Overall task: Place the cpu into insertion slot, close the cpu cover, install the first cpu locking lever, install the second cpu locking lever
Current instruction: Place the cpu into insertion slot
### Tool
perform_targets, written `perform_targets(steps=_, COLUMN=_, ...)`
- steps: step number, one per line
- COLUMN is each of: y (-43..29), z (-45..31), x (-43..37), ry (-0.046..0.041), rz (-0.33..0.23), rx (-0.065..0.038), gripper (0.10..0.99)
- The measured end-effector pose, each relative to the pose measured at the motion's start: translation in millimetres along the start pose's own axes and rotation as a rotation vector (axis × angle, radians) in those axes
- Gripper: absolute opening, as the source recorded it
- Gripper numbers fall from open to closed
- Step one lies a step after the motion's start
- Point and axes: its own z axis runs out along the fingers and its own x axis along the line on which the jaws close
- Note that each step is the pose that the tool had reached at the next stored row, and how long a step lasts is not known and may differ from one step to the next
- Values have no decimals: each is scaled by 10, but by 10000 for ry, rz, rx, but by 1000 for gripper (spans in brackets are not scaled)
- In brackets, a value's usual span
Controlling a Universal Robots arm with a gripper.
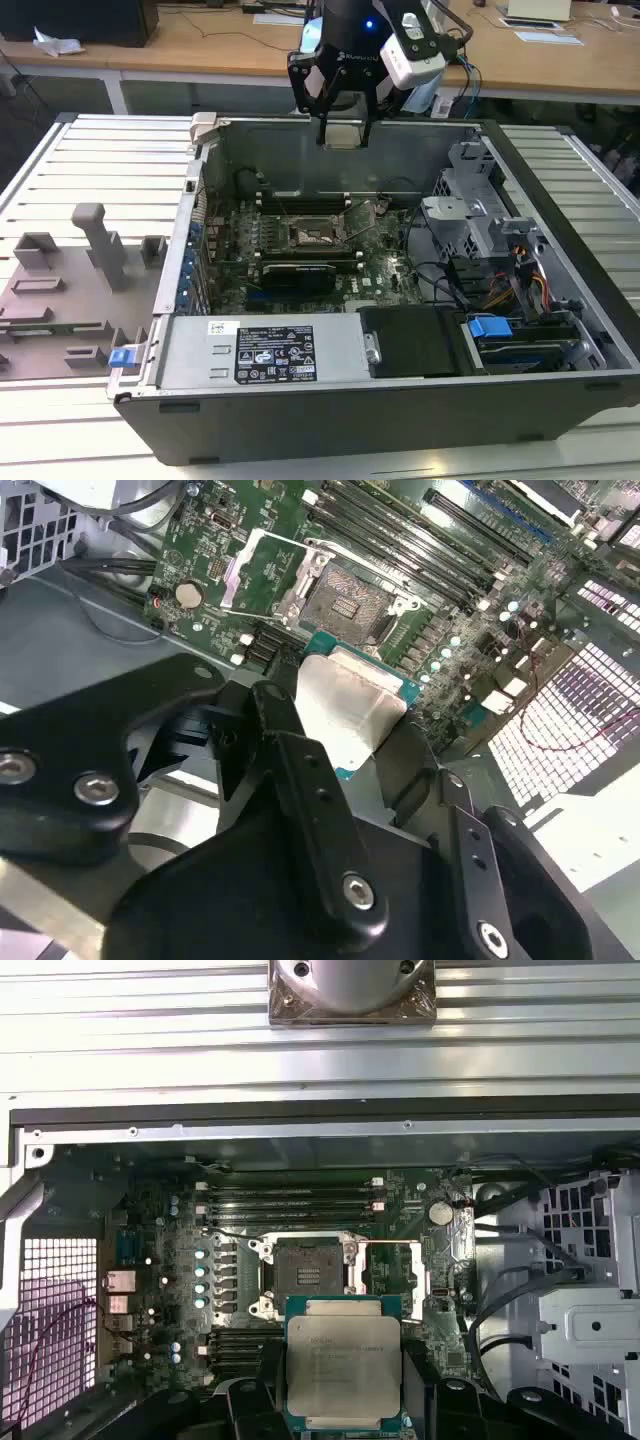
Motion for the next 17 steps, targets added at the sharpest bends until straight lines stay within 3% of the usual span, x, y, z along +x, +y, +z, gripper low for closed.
perform_targets(steps=9, y=-16, z=175, x=-4, ry=18, rz=1, rx=4, gripper=545)
perform_targets(steps=12, y=-23, z=280, x=9, ry=11, rz=7, rx=269, gripper=545)
perform_targets(steps=17, y=-32, z=380, x=34, ry=10, rz=7, rx=284, gripper=545)
